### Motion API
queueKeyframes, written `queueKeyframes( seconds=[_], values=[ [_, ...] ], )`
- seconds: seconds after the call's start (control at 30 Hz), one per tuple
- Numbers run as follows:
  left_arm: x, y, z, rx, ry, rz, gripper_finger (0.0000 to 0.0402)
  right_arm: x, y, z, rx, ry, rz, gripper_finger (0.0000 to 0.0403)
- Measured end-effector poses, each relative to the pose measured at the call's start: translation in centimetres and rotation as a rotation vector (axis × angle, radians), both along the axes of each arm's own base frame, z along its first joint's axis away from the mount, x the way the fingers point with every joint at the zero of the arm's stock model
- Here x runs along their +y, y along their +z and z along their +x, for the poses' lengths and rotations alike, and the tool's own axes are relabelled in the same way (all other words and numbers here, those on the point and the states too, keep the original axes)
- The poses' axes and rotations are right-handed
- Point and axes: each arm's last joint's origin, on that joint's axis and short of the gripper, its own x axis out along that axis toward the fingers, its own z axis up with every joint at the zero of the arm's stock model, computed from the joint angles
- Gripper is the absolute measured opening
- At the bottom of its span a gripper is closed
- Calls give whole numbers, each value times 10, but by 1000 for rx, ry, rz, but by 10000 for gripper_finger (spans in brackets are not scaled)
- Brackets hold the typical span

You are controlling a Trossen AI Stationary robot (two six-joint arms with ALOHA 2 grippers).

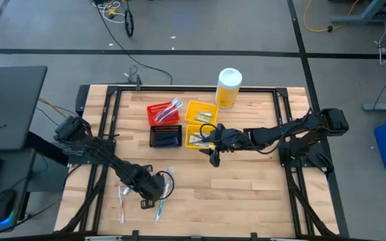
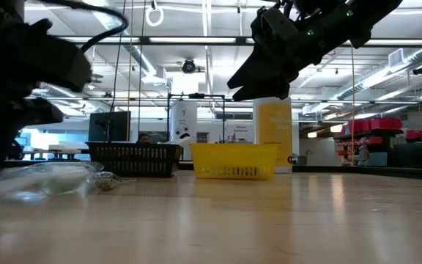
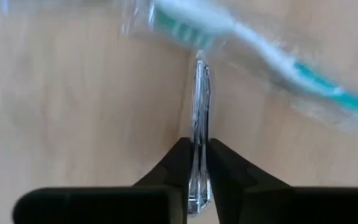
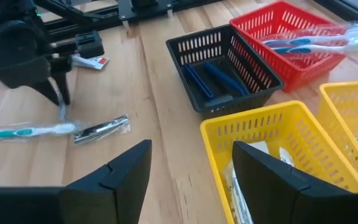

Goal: Pick & Place Travel size toiletries
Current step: Put the silver nail cutter into the top yellow bin

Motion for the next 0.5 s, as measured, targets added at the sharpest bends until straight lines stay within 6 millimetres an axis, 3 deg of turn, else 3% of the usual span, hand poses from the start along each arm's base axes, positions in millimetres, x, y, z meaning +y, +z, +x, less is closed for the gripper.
queueKeyframes(
  seconds=[0.23,0.5],
  values=[
    [-2,21,17,-101,-52,70,47,4,2,1,-20,94,-11,238],
    [20,56,49,-237,-39,278,51,32,10,2,-114,340,-191,216]
  ],
)
